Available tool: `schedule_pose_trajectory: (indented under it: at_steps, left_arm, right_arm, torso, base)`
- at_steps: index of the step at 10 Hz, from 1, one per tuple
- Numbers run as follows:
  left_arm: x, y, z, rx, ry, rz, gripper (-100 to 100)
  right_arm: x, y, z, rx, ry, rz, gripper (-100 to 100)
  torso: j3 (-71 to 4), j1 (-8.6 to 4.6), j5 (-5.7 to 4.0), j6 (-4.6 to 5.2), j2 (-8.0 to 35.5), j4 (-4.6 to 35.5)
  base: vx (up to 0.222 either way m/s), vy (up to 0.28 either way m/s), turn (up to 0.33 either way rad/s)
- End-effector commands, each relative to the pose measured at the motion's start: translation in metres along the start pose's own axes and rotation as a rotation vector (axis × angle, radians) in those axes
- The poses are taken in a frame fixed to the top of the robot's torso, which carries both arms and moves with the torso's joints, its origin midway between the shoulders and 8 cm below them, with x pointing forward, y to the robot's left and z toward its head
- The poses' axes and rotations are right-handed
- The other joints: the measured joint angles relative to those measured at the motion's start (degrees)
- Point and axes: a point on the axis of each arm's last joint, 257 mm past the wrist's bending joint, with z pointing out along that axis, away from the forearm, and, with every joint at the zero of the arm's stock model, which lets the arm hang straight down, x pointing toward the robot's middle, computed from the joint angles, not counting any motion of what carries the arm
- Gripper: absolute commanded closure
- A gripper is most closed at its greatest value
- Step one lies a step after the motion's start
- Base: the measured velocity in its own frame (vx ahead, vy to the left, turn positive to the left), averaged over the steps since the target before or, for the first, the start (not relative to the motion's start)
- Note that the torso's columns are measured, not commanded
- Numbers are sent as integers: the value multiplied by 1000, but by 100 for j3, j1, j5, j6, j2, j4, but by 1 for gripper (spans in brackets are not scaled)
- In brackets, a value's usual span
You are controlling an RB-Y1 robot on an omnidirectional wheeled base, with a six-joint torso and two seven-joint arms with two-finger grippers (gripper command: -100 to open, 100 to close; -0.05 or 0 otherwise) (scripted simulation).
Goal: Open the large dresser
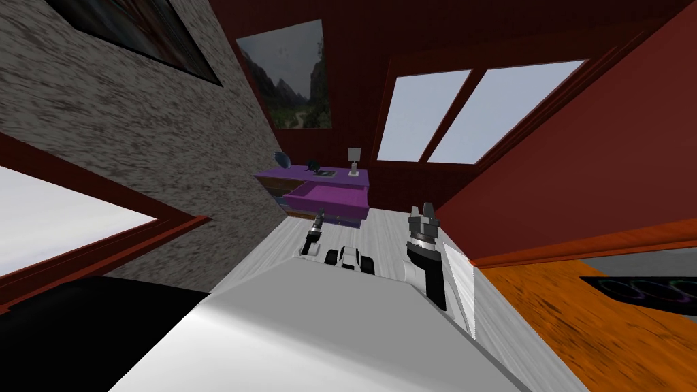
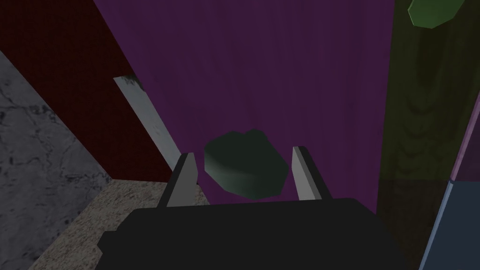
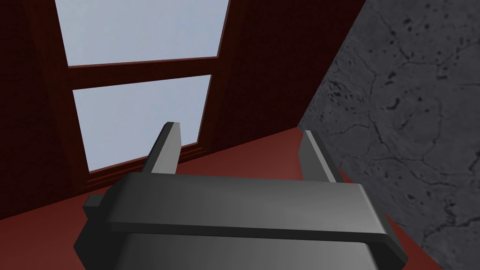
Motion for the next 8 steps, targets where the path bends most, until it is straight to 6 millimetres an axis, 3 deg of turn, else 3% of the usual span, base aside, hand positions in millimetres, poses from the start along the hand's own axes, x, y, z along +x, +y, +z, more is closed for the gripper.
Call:
schedule_pose_trajectory:
  at_steps: [1, 6, 8]
  left_arm:
    - [-3, -5, 16, 0, 0, 1, -100]
    - [-14, -22, 62, 0, 0, 1, -100]
    - [-15, -26, 70, 0, -1, 1, -100]
  right_arm:
    - [0, 0, 0, 0, 0, 0, 0]
    - [0, 0, 0, 0, 0, 0, 0]
    - [0, 0, 0, 0, 0, 0, 0]
  torso:
    - [-7, -2, -2, 3, -14, 3]
    - [10, -10, -16, 1, 19, 30]
    - [21, -19, -28, -8, 39, 49]
  base:
    - [-49, -9, 0]
    - [-48, -11, -4]
    - [-59, -14, -7]
